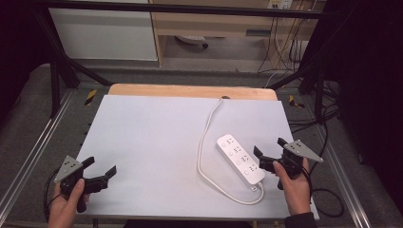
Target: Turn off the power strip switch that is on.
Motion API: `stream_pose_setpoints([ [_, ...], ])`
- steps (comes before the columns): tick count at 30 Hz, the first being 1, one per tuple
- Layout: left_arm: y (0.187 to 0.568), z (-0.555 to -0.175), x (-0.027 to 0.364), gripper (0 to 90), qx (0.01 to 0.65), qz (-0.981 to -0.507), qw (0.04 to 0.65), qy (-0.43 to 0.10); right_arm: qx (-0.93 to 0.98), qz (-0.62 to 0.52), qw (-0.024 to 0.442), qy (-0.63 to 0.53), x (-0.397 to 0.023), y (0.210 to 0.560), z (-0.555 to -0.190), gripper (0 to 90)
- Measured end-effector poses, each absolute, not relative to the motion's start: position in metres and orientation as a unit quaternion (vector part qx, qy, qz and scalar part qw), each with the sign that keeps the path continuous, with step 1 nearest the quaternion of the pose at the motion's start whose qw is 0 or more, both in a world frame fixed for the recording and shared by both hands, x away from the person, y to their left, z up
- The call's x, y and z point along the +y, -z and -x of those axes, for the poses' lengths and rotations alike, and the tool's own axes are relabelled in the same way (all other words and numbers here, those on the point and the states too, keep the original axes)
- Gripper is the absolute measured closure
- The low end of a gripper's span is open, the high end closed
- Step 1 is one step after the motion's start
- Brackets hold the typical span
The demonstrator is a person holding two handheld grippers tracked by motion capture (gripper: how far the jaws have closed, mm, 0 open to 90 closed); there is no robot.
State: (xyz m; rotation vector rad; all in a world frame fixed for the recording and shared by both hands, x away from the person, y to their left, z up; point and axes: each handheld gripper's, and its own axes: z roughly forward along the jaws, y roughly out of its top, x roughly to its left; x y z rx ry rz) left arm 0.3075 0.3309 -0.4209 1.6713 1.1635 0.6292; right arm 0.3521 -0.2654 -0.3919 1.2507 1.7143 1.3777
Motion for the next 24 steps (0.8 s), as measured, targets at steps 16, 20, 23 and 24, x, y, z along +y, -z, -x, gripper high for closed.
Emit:
stream_pose_setpoints([
  [16, 0.421, -0.307, 0.331, 5.3, 0.476, -0.687, 0.485, -0.258, 0.658, -0.504, 0.322, -0.459, -0.294, 0.425, -0.368, 5.3],
  [20, 0.421, -0.307, 0.330, 5.3, 0.477, -0.686, 0.486, -0.258, 0.660, -0.531, 0.307, -0.434, -0.301, 0.439, -0.376, 5.3],
  [23, 0.421, -0.307, 0.330, 5.3, 0.476, -0.687, 0.486, -0.258, 0.670, -0.544, 0.298, -0.408, -0.304, 0.448, -0.380, 4.9],
  [24, 0.421, -0.307, 0.330, 5.3, 0.476, -0.686, 0.486, -0.258, 0.675, -0.553, 0.293, -0.390, -0.305, 0.452, -0.382, 4.9],
])
